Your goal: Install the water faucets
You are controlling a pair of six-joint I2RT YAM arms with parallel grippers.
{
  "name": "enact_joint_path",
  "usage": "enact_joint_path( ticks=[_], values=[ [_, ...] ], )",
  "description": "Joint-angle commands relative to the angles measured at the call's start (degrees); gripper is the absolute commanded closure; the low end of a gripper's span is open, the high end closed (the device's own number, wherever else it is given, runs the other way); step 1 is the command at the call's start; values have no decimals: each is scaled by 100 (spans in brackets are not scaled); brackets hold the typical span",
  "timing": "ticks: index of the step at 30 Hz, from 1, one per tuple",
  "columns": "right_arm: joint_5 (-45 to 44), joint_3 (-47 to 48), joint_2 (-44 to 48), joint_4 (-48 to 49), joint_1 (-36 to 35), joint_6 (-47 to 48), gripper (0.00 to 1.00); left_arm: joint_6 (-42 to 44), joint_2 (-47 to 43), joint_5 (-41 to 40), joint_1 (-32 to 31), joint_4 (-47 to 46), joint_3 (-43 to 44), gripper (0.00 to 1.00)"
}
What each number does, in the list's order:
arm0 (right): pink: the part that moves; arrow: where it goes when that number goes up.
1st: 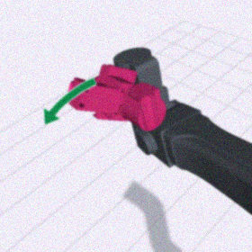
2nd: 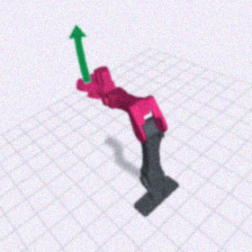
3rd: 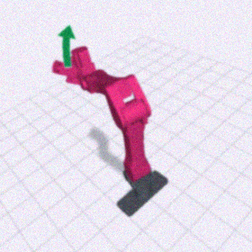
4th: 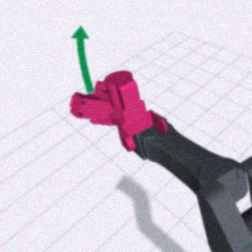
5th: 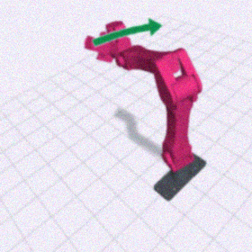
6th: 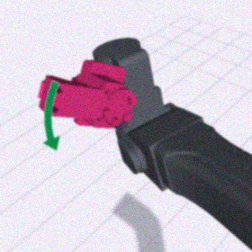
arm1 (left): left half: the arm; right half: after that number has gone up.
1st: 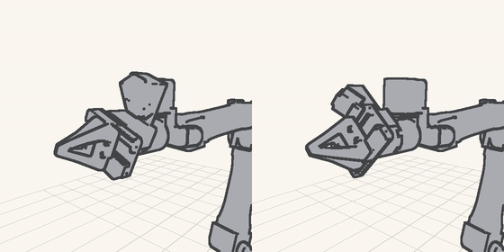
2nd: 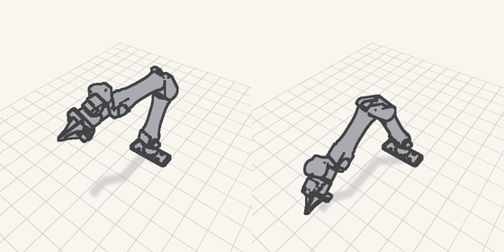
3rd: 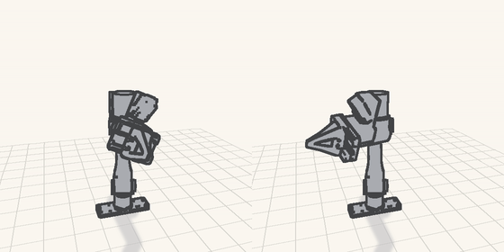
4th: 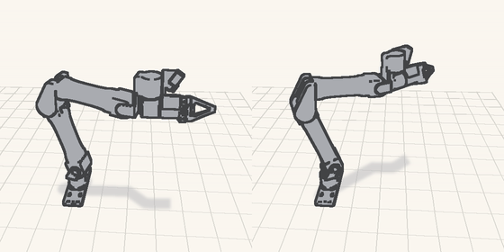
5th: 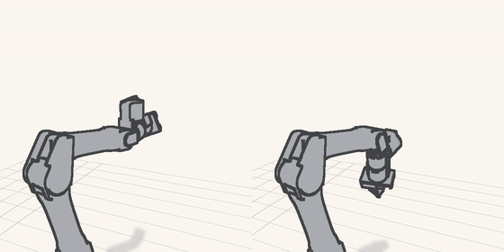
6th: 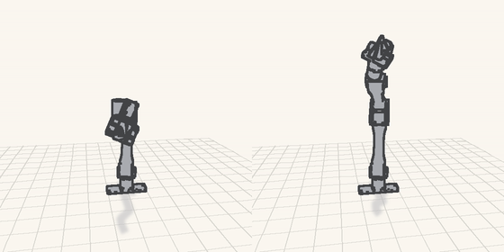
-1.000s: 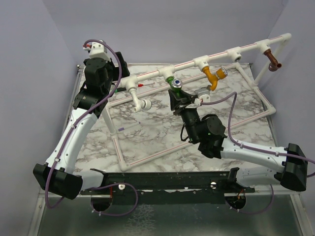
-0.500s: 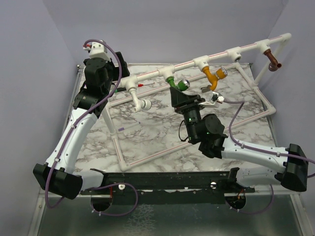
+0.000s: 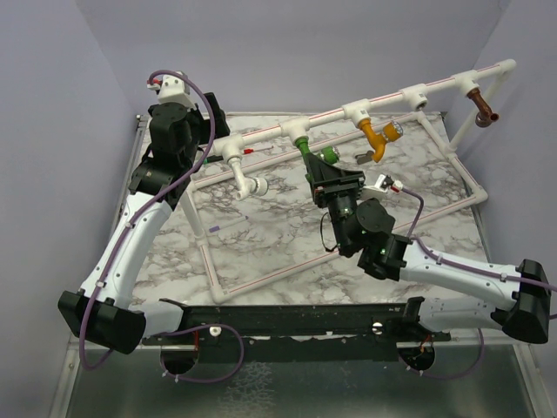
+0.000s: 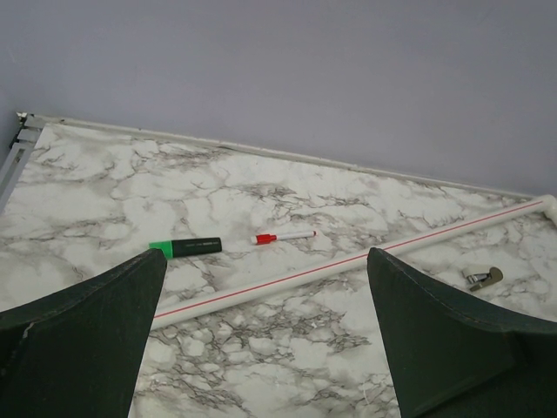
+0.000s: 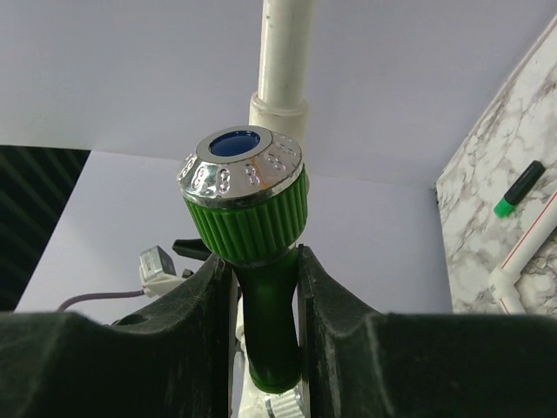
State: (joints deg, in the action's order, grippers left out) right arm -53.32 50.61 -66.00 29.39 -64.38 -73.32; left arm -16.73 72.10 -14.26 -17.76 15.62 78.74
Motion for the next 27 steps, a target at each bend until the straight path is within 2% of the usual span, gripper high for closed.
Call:
enact_joint_path(
  ticks=[1, 5, 9, 14, 19, 23, 27],
  values=[
    [545, -31, 60, -508, -114, -851, 100, 30, 322, 459, -140, 1128, -368, 1],
    [494, 112, 26, -866, -119, -797, 99, 38, 331, 438, -140, 1128, -368, 1],
    [438, 69, 72, -953, -119, -627, 86, 38, 334, 440, -140, 1128, -368, 1],
    [449, -76, 145, -587, -119, -196, 66, 38, 329, 424, -140, 1128, -368, 1],
    [601, -138, 196, -263, -119, 217, 53, 38, 332, 429, -140, 1128, -368, 1],
    [707, -207, 279, -71, -119, 557, 44, 38, 332, 416, -140, 1128, -368, 1],
    [711, -287, 481, -186, -119, 840, 42, 32, 336, 415, -140, 1132, -368, 1]
  ],
)
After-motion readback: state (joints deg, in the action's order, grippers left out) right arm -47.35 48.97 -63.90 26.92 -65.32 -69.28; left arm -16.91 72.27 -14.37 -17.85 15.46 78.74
